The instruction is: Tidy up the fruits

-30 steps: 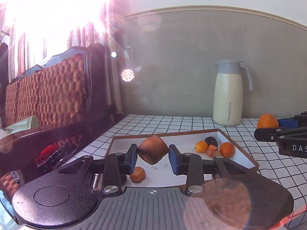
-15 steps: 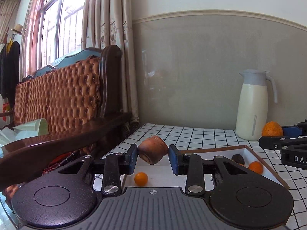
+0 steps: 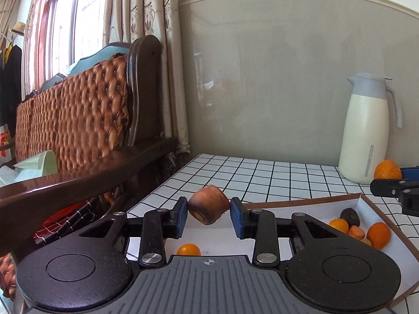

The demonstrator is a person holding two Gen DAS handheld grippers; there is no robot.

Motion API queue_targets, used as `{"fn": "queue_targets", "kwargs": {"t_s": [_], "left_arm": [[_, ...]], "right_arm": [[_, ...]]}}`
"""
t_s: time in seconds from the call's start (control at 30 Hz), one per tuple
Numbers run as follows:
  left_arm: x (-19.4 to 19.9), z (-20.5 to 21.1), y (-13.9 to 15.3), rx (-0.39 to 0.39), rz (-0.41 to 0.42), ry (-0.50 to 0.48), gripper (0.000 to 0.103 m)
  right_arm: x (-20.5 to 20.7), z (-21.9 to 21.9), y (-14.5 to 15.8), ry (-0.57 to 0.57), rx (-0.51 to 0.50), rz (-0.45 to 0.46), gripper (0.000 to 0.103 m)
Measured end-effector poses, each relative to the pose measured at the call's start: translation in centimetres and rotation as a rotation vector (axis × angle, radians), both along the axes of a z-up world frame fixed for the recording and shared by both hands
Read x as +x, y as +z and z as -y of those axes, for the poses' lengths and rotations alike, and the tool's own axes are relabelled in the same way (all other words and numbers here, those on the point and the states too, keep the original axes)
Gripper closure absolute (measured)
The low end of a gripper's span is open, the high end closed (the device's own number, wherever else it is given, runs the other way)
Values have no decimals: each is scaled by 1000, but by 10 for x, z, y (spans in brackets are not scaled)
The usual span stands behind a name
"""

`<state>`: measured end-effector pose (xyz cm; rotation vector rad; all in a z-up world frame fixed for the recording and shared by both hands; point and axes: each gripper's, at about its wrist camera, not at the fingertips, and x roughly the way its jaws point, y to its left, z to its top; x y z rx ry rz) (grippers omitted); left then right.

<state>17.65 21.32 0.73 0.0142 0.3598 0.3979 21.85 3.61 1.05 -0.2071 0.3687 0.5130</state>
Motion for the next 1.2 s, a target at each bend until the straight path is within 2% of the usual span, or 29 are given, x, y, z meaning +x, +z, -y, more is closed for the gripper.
{"fn": "queue_targets", "kwargs": {"t_s": [0.03, 0.07, 0.1, 0.13, 0.17, 0.2, 0.3, 0.77, 0.9, 1.0, 1.2], "left_arm": [[5, 0, -4, -2, -24, -1, 65], [8, 0, -9, -8, -48, 0, 55], [6, 2, -12, -6, -45, 9, 14], [2, 6, -13, 17, -22, 18, 0], [0, 9, -13, 44, -13, 11, 0], [-1, 10, -11, 61, -12, 12, 0], [-3, 8, -8, 33, 7, 17, 0], [-11, 10, -7, 29, 2, -5, 0], [-36, 12, 13, -3, 49, 4, 0], [-64, 18, 31, 12, 82, 12, 0], [-130, 38, 41, -32, 81, 8, 0]], "right_arm": [[5, -1, -3, 5, -9, -21, 70], [10, -3, -5, 6, -26, -37, 45], [11, -1, -8, -15, -33, -28, 22], [8, 2, -11, -42, -21, 7, 8], [7, 4, -13, -56, -12, 34, 6], [10, 3, -14, -52, -19, 23, 6], [11, 3, -14, -53, -13, 23, 6], [5, 4, -11, -42, -16, 17, 6], [-16, 15, 11, -30, 12, 47, 6], [-42, 30, 33, -13, 49, 74, 6], [-108, 65, 56, -8, 63, 118, 6]]}}
